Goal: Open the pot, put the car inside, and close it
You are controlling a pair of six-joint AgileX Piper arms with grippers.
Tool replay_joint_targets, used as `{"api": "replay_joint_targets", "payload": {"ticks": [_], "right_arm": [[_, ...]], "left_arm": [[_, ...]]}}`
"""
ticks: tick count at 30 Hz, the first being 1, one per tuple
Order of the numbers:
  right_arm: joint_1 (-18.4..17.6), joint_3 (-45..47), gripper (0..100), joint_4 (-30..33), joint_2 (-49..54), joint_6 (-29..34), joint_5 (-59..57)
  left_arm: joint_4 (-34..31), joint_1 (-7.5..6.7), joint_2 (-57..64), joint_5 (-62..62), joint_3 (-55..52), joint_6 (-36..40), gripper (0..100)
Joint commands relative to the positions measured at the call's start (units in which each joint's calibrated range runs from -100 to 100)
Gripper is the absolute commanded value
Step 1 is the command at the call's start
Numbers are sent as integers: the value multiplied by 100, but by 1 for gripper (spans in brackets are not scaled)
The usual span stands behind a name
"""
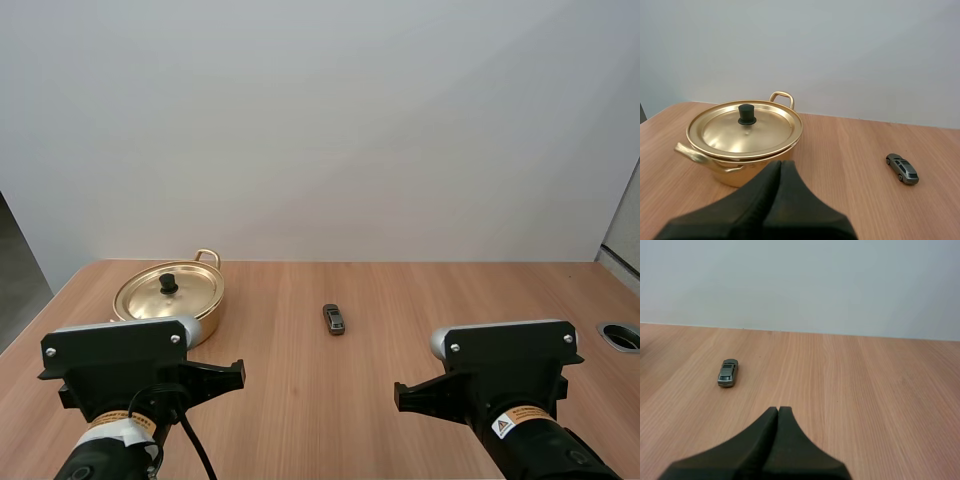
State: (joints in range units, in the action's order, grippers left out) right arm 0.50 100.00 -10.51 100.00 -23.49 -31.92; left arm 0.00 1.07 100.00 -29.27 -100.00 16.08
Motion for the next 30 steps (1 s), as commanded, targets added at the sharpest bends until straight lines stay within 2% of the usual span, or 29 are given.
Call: {"api": "replay_joint_targets", "payload": {"ticks": [1,30], "right_arm": [[1,0,0,-1,0,1,-2],[1,0,0,-48,0,1,16]], "left_arm": [[0,1,0,6,0,-5,0],[0,1,0,6,0,-5,0]]}}
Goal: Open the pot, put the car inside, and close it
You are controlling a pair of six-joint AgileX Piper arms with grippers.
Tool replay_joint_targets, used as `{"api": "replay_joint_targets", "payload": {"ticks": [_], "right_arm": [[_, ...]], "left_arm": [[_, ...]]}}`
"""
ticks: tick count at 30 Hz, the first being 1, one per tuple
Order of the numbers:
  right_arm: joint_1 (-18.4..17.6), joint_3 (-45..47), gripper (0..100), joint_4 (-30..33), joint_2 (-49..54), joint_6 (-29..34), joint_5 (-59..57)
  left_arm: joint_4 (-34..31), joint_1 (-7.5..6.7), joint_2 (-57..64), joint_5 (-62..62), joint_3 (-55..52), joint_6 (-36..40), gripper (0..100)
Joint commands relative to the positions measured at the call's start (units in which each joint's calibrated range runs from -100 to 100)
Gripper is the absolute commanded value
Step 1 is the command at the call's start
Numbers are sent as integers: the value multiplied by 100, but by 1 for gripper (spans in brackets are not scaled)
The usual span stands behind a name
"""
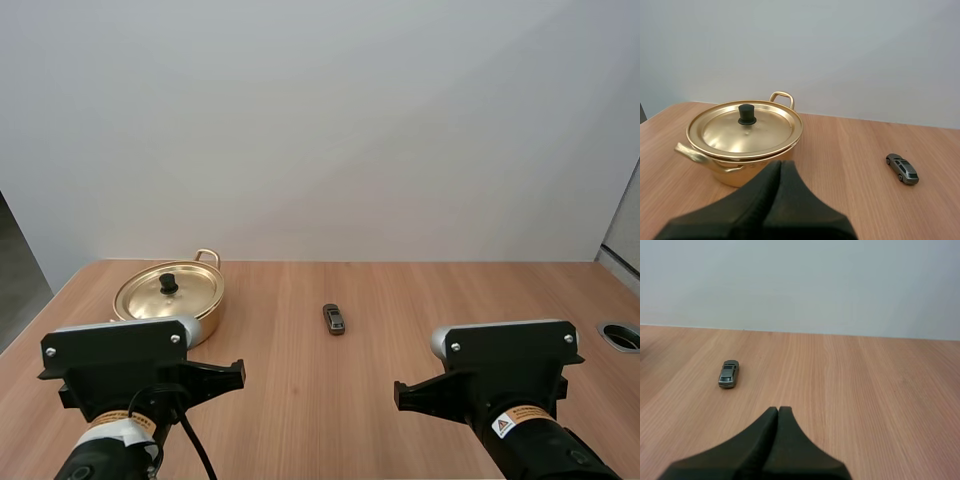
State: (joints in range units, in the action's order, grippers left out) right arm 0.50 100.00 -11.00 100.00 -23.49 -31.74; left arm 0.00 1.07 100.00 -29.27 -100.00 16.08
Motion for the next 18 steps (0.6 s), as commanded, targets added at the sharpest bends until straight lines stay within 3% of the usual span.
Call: {"api": "replay_joint_targets", "payload": {"ticks": [1,5,7,10,11,12,14,16,18], "right_arm": [[1,0,0,0,0,1,-2],[1,0,0,11,0,1,61],[1,0,0,186,0,-83,626],[1,0,0,603,0,-276,2804],[1,0,0,602,0,-276,2989],[1,0,0,605,0,-276,4573],[1,0,0,605,0,-276,6370],[1,0,0,697,0,-302,7841],[1,0,0,960,0,-1060,8564]], "left_arm": [[0,1,0,6,0,-5,0],[0,1,0,8,0,-5,0],[0,1,0,222,0,-16,0],[-516,1,0,1584,0,-304,0],[-790,1,0,2386,0,-415,0],[-1129,1,0,3028,0,-552,0],[-1654,1,0,4409,22,-899,0],[-1809,1,0,5052,253,-1177,0],[-1796,1,0,5031,597,-1265,0]]}}
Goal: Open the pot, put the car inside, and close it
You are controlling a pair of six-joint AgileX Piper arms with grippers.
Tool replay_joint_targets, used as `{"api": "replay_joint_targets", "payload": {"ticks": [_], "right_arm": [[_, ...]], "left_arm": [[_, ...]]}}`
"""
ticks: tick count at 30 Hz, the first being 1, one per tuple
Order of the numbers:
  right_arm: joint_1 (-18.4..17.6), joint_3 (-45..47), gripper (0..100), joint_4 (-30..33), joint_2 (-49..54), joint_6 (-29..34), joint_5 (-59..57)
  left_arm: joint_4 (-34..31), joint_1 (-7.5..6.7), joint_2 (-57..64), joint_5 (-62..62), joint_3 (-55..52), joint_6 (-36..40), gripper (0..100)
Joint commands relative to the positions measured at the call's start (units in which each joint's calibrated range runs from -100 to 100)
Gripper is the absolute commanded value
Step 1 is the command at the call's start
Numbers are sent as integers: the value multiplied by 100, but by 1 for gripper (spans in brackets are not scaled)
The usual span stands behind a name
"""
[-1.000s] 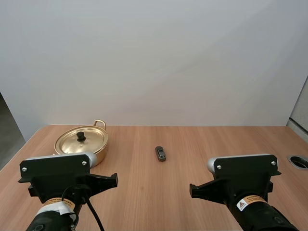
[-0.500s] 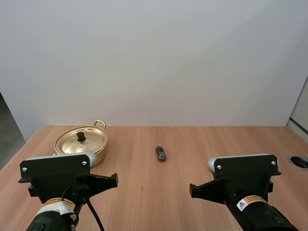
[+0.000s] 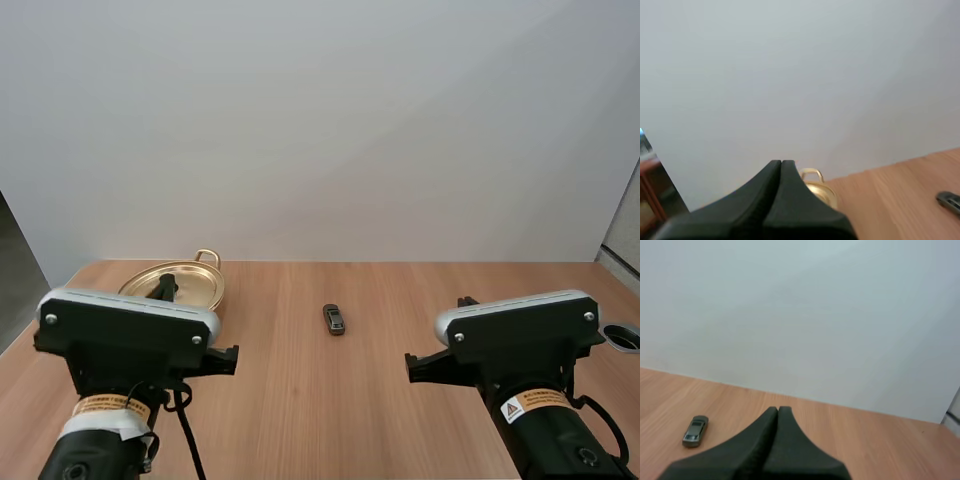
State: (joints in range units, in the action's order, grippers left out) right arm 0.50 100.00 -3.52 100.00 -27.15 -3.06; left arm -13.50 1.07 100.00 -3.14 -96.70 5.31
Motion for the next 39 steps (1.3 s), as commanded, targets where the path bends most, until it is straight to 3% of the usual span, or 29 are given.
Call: {"api": "replay_joint_targets", "payload": {"ticks": [1,3,6,10,15,18,24,33,34,36,39], "right_arm": [[1,0,0,352,0,-1143,5648],[1,-20,0,524,0,-1464,4161],[1,-825,0,164,-176,-1126,38],[1,-1812,0,-509,-1202,-814,-1779],[1,-3242,0,-1237,-2632,-834,-4346],[1,-3745,0,-1412,-3451,-904,-5562],[1,-3862,0,-1520,-4256,-903,-5973],[1,-3862,0,-2198,-4270,-988,-5723],[1,-3862,4,-2198,-4281,-1130,-5739],[1,-3862,28,-2198,-4281,-1408,-5919],[1,-3862,87,-2327,-4281,-1844,-6367]], "left_arm": [[-438,1,0,2031,442,-188,0],[-261,1,0,556,983,-27,0],[283,1,-185,-2010,1970,460,0],[298,56,-1146,-2932,2613,804,0],[253,406,-2596,-4405,2769,804,0],[264,498,-3440,-4782,2769,846,0],[287,505,-4243,-4861,2769,846,0],[174,505,-4271,-4254,2786,815,4],[146,505,-4283,-4269,2788,657,9],[125,505,-4297,-4205,2799,214,24],[114,505,-4297,-3923,2850,-37,62]]}}
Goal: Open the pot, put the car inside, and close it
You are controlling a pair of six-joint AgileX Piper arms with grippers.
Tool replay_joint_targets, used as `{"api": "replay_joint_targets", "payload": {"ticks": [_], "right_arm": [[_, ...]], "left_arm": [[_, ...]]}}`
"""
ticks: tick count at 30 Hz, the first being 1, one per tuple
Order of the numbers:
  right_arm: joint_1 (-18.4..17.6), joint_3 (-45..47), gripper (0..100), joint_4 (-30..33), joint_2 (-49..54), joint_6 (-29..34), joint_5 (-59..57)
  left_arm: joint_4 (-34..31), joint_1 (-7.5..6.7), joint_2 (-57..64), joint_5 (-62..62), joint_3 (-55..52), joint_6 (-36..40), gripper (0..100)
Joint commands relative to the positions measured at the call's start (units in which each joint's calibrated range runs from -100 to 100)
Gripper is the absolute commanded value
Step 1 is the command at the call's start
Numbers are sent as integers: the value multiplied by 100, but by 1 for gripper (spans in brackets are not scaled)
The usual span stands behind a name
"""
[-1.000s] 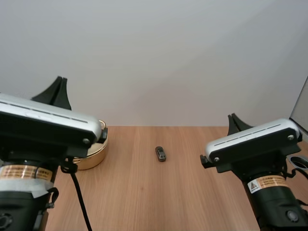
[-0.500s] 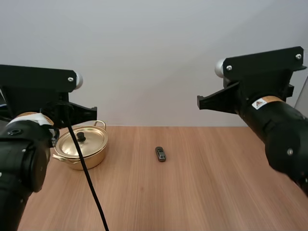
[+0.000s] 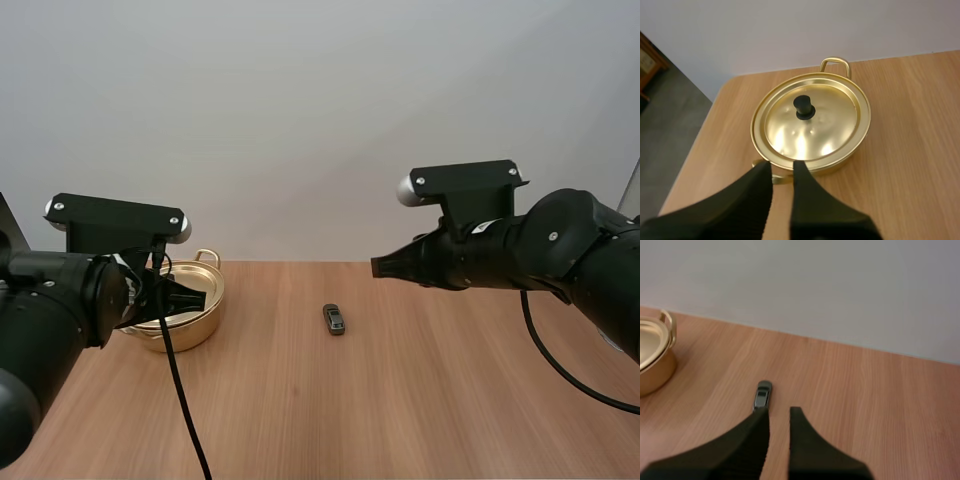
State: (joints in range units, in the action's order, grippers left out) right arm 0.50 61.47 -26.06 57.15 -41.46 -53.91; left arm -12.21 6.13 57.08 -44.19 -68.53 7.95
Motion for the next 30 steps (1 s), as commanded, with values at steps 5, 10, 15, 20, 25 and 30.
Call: {"api": "replay_joint_targets", "payload": {"ticks": [5,10,15,20,25,30], "right_arm": [[1,-9,100,-472,4,-881,-1537],[1,-9,100,-981,4,-881,-611],[1,-9,100,-1278,4,-881,-776],[1,-9,100,-1278,-303,-881,-1072],[1,-9,100,-1278,-527,-886,-1072],[1,-9,100,-1278,-525,-886,-1128]], "left_arm": [[51,-1,-6,354,235,-281,100],[82,-1,-170,1107,235,-281,100],[82,-1,-981,1834,235,-281,100],[82,-1,-2084,2536,235,-281,100],[82,-1,-3045,3624,235,-281,100],[82,-1,-3567,4849,241,-301,100]]}}
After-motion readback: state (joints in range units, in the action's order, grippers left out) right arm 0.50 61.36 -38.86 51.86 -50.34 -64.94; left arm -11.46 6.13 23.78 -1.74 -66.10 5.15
